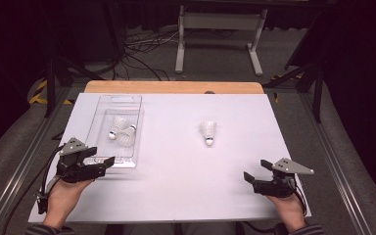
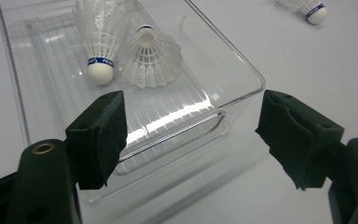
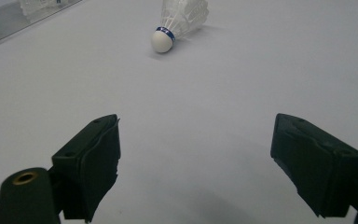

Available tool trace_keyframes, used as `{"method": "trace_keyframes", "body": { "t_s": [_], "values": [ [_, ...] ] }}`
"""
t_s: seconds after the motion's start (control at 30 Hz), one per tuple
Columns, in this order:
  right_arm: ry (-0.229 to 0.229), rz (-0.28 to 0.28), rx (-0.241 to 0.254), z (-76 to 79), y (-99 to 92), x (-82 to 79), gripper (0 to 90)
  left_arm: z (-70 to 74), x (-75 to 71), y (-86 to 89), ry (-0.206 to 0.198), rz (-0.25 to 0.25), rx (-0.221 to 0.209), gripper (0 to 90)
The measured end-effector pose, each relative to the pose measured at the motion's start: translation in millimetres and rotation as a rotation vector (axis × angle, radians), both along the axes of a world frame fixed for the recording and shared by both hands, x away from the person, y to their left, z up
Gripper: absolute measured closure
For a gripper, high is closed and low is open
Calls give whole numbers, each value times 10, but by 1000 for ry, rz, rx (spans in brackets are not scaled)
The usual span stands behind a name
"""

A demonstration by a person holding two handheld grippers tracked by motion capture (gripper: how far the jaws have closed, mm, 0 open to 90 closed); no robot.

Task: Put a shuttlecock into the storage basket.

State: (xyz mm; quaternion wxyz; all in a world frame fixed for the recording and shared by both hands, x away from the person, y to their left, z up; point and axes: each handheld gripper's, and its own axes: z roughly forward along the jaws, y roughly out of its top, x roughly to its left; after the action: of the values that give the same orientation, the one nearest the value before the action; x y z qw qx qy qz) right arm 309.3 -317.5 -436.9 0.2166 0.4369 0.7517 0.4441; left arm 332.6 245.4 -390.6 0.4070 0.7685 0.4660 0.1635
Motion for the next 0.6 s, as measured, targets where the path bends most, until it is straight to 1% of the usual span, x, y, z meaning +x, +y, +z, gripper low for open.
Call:
{"method": "trace_keyframes", "body": {
  "t_s": [0.1,0.13,0.33,0.4,0.47,0.6],
  "values": [
    [0,-1,0,1,0,-1,163,-22,-18,8,1,-2,-10,249],
    [-1,0,1,1,-1,0,163,-35,-26,8,-6,0,-13,249],
    [-2,-3,-2,2,2,-2,163,-67,-78,18,-23,0,-27,249],
    [-2,-3,0,1,0,-1,163,-77,-97,25,-25,-2,-27,248],
    [-3,-3,0,1,1,-2,163,-95,-119,28,-27,0,-38,248],
    [-2,-3,-1,1,2,-2,163,-113,-145,41,-31,0,-39,248]
  ]
}}
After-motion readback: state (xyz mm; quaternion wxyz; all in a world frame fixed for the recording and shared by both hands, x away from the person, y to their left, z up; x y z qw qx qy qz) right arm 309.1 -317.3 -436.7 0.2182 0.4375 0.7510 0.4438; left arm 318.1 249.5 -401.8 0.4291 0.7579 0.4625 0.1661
